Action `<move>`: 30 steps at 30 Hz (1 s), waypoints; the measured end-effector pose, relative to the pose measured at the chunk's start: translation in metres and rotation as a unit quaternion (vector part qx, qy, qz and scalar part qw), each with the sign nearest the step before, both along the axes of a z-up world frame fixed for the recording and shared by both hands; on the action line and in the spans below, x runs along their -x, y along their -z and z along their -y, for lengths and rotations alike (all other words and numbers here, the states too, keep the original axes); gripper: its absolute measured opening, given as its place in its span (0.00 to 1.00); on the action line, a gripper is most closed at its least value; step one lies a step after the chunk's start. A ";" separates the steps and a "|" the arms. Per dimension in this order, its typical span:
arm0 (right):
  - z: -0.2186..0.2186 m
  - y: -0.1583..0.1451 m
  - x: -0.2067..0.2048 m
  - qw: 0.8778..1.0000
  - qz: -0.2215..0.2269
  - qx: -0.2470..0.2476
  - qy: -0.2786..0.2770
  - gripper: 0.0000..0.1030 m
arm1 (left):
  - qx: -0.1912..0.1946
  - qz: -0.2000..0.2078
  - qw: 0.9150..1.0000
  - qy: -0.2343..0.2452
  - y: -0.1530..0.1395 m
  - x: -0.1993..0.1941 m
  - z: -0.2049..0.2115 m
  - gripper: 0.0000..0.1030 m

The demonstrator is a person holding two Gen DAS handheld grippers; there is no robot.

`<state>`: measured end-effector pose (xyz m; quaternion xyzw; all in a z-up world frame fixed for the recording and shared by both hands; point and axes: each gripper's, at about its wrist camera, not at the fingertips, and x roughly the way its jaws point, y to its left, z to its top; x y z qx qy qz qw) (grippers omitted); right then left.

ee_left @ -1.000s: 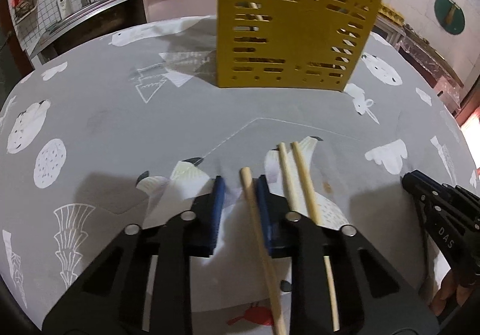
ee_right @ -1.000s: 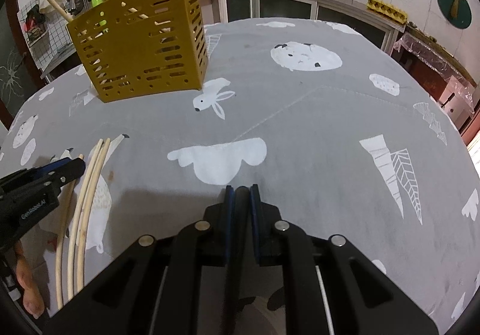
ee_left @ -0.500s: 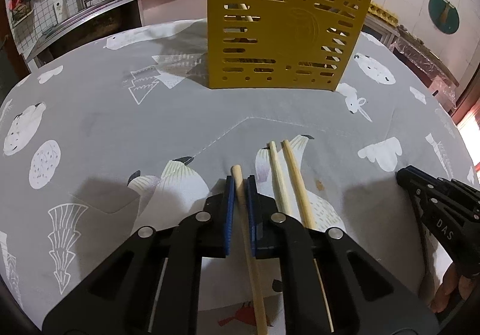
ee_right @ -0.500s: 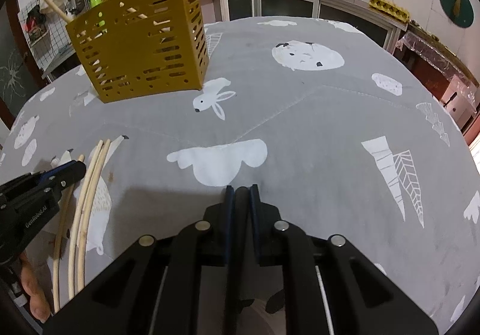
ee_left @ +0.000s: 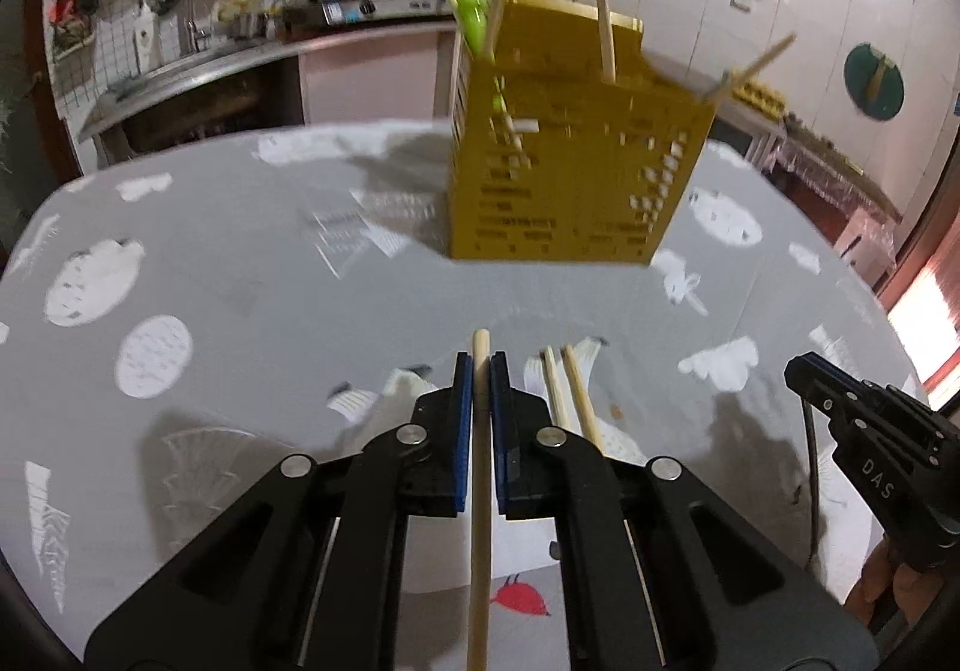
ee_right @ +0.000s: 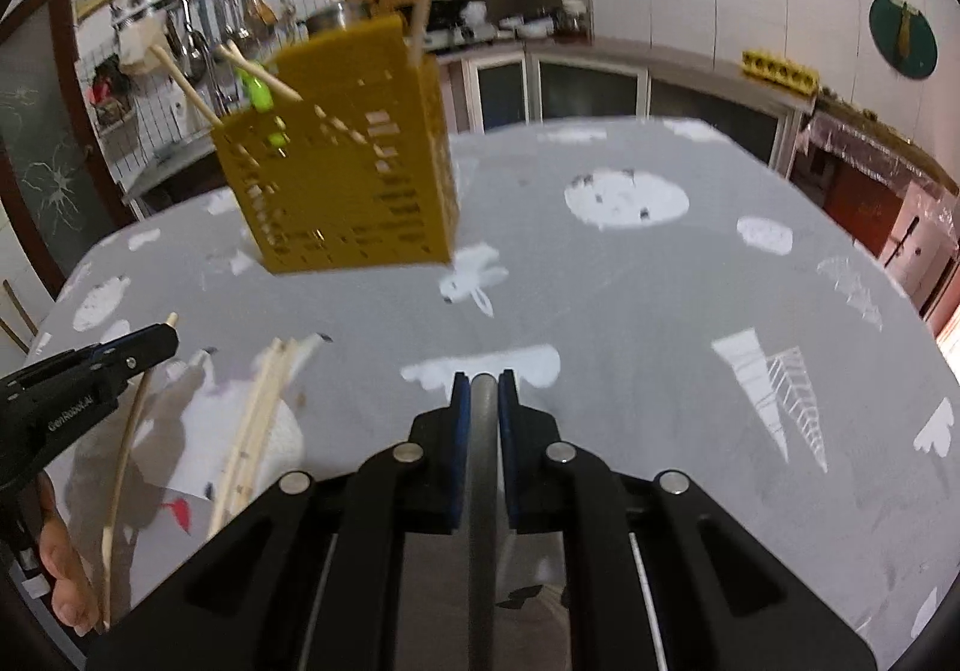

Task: Organize utensils
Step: 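Carry the chopstick with the left gripper and the spoon with the right gripper into the yellow holder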

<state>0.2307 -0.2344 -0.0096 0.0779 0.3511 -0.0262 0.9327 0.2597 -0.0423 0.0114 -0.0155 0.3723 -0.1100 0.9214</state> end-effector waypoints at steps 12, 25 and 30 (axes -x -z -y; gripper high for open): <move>-0.009 -0.030 0.028 0.997 0.078 -0.002 -0.008 0.10 | 0.032 0.084 0.996 -0.006 -0.045 0.040 -0.039 0.04; -0.016 -0.049 0.067 0.988 0.155 0.013 -0.010 0.10 | 0.011 0.168 0.985 -0.033 -0.059 0.090 -0.051 0.05; -0.019 -0.055 0.080 0.984 0.175 0.019 -0.013 0.10 | 0.002 0.187 0.982 -0.034 -0.063 0.100 -0.048 0.04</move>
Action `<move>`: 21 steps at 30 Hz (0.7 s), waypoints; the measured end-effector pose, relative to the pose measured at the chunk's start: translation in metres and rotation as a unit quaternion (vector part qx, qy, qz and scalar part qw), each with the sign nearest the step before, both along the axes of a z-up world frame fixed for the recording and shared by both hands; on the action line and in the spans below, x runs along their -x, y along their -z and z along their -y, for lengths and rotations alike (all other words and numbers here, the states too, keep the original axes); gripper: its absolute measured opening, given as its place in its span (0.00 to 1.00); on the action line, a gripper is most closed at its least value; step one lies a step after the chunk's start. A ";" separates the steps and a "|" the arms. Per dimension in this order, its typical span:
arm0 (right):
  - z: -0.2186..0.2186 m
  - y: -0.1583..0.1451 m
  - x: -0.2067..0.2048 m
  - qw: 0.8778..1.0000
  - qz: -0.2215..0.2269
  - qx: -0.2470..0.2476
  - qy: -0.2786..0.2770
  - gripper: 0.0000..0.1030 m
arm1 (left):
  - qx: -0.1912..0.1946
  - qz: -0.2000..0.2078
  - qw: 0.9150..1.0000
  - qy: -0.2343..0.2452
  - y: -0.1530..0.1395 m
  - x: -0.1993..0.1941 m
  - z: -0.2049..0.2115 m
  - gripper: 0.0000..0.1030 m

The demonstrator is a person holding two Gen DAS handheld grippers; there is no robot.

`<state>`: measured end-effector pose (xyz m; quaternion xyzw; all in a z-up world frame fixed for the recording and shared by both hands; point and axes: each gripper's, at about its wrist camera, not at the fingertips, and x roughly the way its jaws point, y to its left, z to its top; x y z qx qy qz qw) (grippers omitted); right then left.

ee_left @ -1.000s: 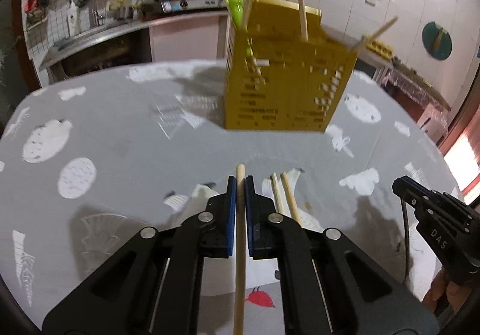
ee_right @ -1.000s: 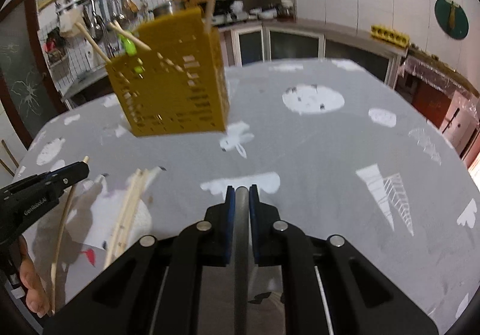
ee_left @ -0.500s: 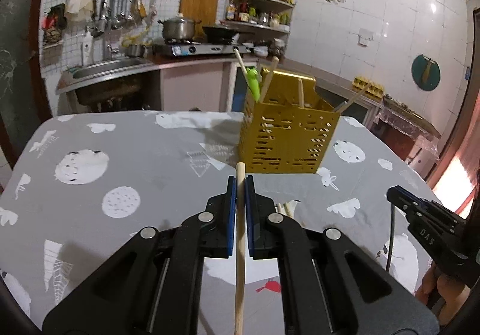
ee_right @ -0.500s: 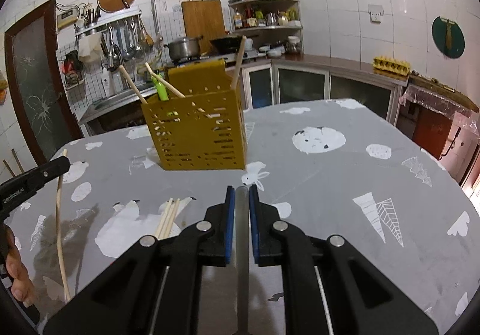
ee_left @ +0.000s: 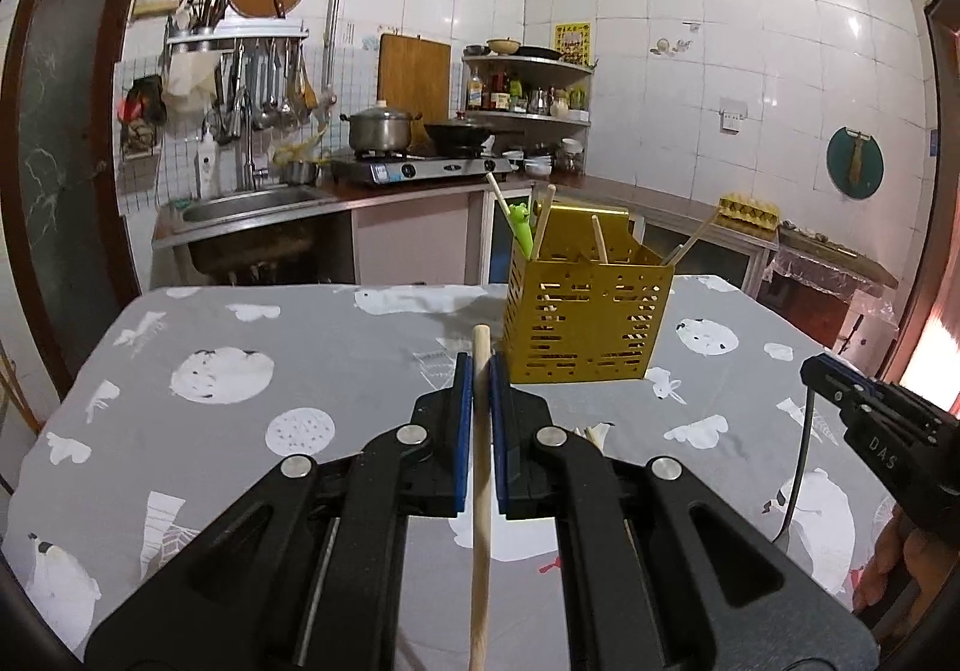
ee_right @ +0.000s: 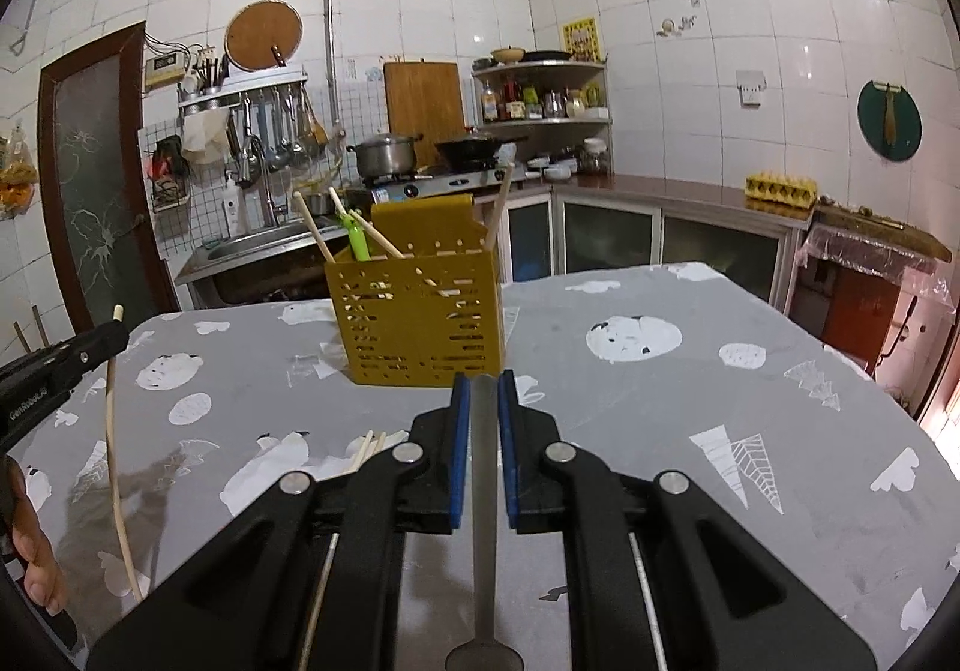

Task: Organize utensils
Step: 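Carry the chopstick with the left gripper and the spoon with the right gripper into the yellow holder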

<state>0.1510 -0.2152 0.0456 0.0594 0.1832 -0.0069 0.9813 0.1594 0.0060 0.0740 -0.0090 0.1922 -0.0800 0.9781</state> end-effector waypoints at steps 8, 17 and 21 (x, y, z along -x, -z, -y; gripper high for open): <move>-0.003 -0.013 0.012 1.000 0.031 0.007 0.001 0.10 | -0.005 0.022 1.000 -0.002 -0.008 0.005 0.006 0.04; -0.005 -0.037 0.002 0.999 0.050 0.017 -0.004 0.10 | 0.011 0.044 0.999 0.017 -0.031 -0.006 0.012 0.04; -0.003 -0.044 -0.003 0.998 0.056 0.017 -0.002 0.10 | 0.029 0.049 0.998 0.027 -0.043 -0.015 0.013 0.04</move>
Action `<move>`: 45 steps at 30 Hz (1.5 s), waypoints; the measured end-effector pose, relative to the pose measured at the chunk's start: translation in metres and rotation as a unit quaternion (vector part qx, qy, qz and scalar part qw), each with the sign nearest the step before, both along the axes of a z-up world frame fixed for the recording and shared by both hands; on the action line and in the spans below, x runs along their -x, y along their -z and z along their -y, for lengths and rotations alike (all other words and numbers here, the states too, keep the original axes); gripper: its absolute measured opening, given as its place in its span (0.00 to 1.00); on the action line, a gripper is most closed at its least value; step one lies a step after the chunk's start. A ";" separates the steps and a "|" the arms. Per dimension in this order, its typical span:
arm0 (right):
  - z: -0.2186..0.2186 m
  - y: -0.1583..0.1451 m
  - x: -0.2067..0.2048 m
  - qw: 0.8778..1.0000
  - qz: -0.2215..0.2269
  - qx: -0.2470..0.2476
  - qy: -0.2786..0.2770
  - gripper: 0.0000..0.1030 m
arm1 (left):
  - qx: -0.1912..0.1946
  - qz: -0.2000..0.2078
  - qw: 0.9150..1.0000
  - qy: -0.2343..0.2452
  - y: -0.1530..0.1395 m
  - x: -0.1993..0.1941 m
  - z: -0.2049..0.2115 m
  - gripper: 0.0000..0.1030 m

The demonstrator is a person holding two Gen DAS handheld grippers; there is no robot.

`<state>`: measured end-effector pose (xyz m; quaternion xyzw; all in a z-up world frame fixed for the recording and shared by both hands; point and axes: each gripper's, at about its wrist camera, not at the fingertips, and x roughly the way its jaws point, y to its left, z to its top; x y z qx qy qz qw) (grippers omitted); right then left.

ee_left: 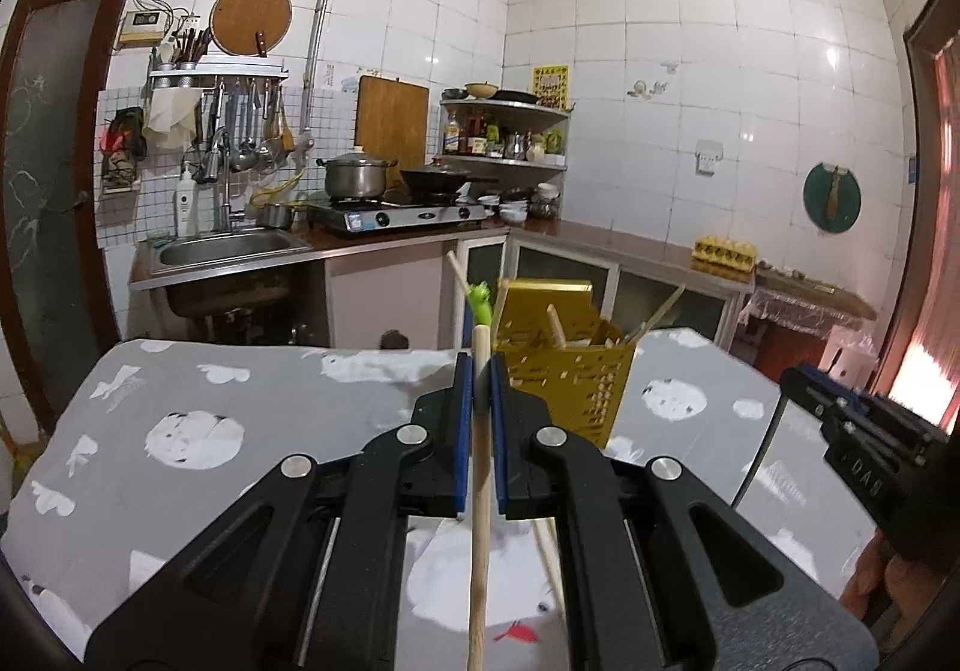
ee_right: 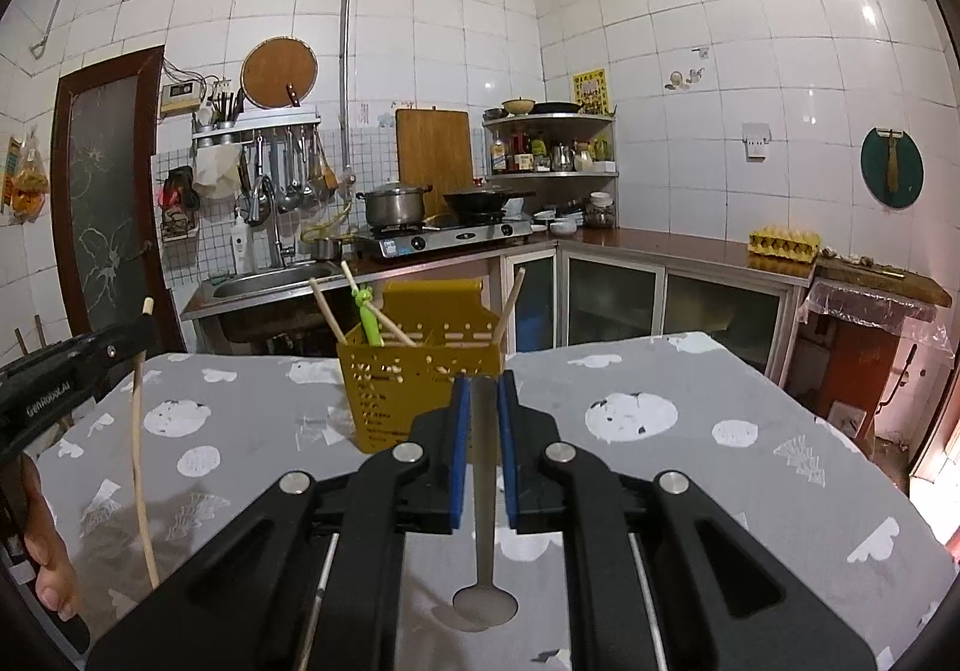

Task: Organize utensils
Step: 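Carry the chopstick with the left gripper and the spoon with the right gripper into the yellow holder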

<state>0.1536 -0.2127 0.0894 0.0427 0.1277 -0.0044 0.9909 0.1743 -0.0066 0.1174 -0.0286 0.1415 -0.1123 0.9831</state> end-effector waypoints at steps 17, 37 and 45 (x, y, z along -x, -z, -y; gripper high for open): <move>0.012 -0.087 -0.058 0.998 0.058 0.015 0.003 0.10 | 0.039 0.104 0.994 0.022 -0.097 -0.059 0.026 0.04; -0.003 -0.099 -0.173 0.996 0.084 0.016 -0.010 0.09 | 0.047 0.161 0.985 0.031 -0.085 -0.206 0.069 0.04; -0.008 -0.069 -0.203 0.998 0.055 0.030 -0.011 0.09 | 0.053 0.143 0.988 0.017 -0.046 -0.230 0.061 0.04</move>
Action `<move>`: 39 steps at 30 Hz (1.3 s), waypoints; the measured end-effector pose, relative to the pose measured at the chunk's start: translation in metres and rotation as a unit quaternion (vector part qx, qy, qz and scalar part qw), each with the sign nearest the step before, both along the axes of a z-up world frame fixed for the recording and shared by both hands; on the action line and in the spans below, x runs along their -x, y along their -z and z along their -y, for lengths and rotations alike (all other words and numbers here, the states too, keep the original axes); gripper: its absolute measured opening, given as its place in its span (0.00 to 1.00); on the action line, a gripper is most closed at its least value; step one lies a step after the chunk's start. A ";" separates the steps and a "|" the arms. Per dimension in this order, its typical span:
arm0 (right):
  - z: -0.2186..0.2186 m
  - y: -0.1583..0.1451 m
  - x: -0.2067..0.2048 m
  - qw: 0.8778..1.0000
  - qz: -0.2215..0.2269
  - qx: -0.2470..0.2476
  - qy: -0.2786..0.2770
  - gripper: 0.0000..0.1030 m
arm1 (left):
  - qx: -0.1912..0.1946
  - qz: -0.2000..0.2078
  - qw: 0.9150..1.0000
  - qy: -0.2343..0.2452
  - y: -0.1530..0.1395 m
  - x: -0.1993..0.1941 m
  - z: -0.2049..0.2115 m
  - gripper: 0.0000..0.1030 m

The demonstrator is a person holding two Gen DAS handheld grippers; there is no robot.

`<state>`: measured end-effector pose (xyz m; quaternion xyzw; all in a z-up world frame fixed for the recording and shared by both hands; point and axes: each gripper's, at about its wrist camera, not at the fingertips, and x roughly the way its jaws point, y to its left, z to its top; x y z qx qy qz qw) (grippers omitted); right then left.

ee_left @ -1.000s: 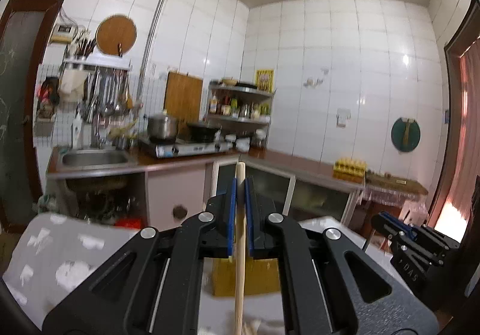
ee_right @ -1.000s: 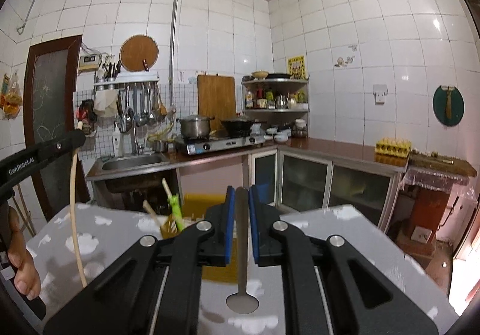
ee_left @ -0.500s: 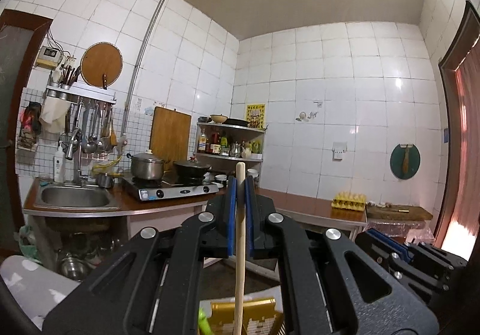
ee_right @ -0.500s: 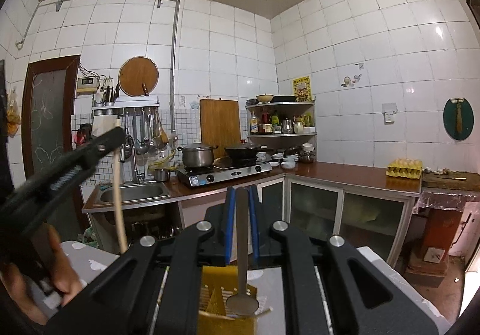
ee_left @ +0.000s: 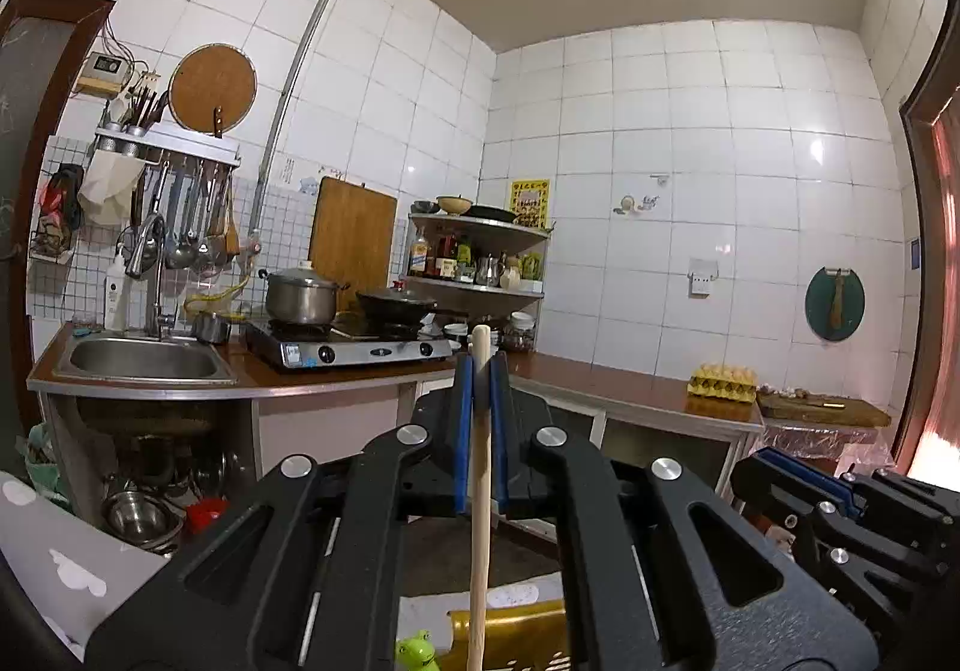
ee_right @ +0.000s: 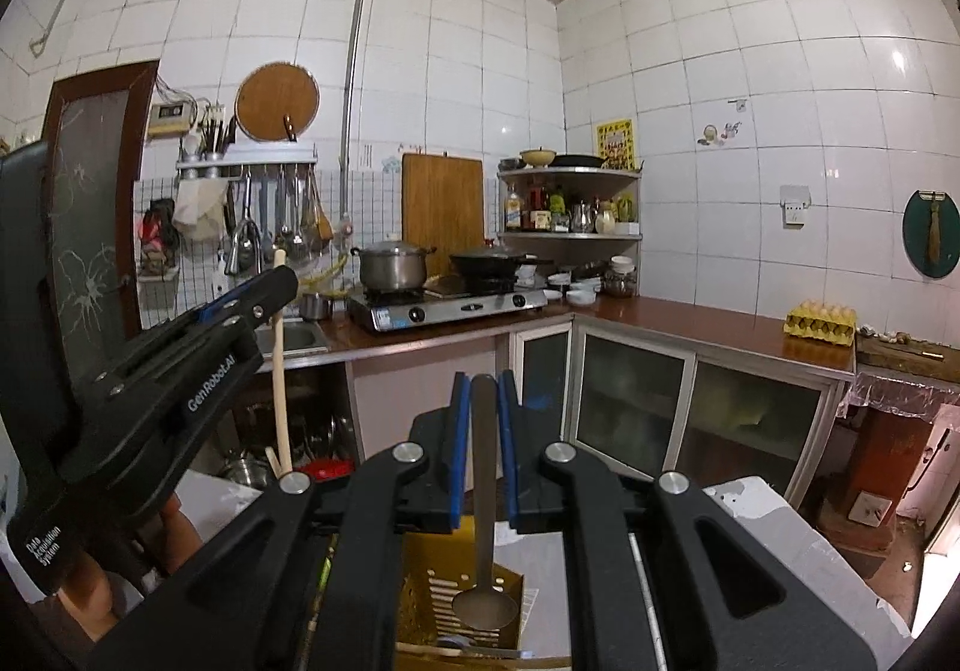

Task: Organize utensils
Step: 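Carry the chopstick with the left gripper and the spoon with the right gripper into the yellow holder, then move both open grippers back toward the remaining wooden chopsticks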

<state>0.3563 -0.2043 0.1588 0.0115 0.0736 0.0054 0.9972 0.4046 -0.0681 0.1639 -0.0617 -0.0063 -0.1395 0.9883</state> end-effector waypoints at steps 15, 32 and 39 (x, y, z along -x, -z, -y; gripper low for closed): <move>0.006 0.027 -0.014 0.998 -0.054 -0.010 -0.006 0.10 | -0.008 0.011 1.000 -0.016 0.003 0.009 0.003 0.19; 0.021 -0.001 0.067 0.997 -0.078 -0.009 0.027 0.62 | -0.015 -0.065 0.997 -0.048 -0.028 0.114 -0.077 0.94; 0.011 0.020 0.119 0.995 -0.090 -0.009 0.034 0.89 | -0.016 -0.117 0.992 -0.046 -0.009 0.171 -0.111 0.95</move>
